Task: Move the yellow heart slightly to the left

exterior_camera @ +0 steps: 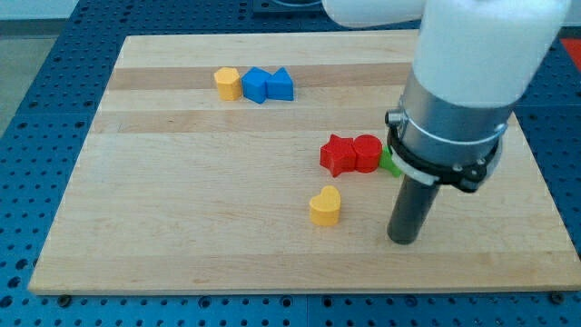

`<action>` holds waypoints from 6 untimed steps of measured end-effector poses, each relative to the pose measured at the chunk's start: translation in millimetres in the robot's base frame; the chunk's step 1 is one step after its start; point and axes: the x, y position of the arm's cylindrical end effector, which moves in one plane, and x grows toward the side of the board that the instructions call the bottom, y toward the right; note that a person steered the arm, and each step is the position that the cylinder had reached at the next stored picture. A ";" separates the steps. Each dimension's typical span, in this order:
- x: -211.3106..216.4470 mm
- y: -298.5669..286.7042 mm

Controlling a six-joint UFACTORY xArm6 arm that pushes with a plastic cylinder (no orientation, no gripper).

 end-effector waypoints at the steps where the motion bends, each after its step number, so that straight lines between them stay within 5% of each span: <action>1: -13.0 -7.4; 6: -20.9 -101.7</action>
